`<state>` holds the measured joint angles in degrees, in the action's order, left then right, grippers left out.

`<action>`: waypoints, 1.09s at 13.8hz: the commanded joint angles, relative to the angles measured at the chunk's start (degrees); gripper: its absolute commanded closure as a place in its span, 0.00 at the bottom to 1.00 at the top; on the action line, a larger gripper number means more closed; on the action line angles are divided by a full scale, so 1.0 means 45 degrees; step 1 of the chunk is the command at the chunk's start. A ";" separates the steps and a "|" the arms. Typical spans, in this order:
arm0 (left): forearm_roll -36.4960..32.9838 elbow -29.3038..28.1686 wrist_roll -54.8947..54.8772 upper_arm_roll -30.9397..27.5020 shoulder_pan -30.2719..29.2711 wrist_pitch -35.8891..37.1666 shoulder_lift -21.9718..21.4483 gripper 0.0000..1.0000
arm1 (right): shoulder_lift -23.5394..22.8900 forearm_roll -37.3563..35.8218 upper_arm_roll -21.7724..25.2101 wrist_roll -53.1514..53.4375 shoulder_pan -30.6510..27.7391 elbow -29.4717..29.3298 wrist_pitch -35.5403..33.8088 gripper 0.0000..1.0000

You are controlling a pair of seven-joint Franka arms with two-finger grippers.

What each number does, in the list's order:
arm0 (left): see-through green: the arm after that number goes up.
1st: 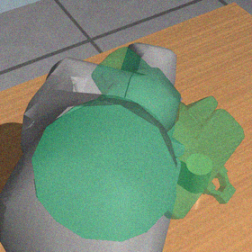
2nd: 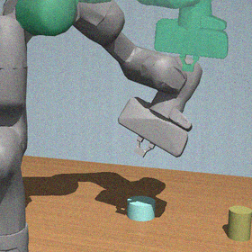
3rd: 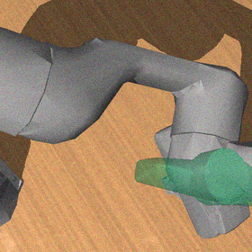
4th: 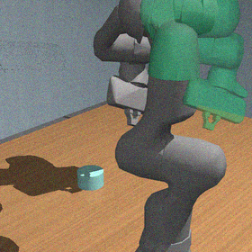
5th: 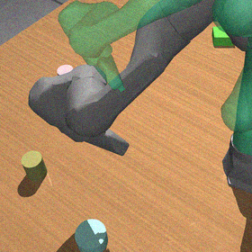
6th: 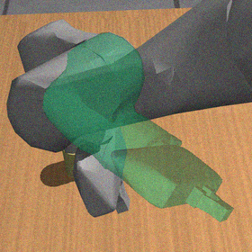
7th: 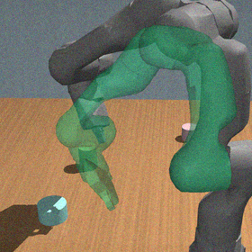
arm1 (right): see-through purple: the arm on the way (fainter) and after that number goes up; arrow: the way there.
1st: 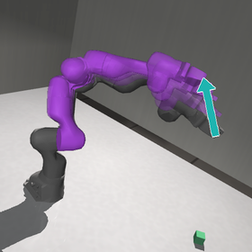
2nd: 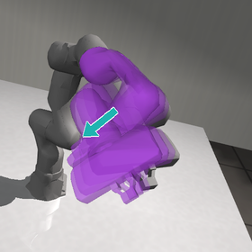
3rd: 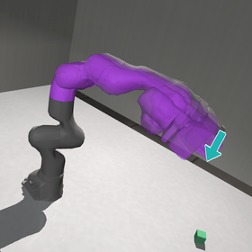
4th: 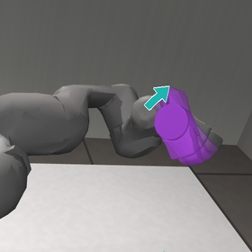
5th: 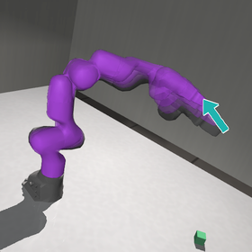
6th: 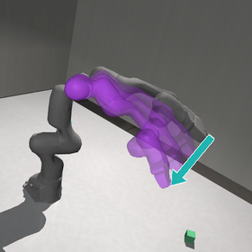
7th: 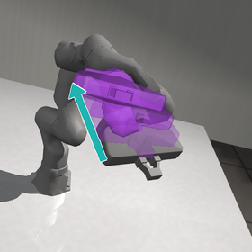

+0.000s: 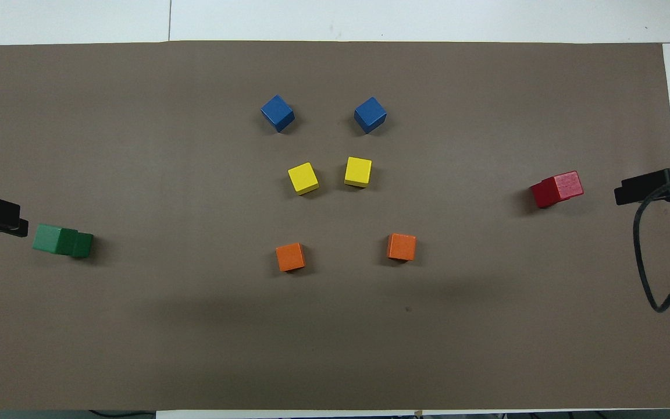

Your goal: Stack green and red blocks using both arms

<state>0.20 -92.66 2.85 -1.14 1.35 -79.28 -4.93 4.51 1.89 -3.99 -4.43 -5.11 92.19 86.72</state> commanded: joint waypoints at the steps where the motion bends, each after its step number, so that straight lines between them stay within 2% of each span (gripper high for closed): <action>1: 0.0151 0.0375 0.0187 -0.0313 0.0305 -0.0272 0.0237 0.00 | -0.0064 -0.0418 -0.0110 0.0282 -0.0135 -0.0174 -0.0188 0.00; 15: 0.0132 0.0435 0.0050 -0.0079 0.0207 -0.0918 0.0003 0.00 | 0.0014 -0.0655 -0.0110 0.0301 -0.0155 -0.0057 -0.0208 0.00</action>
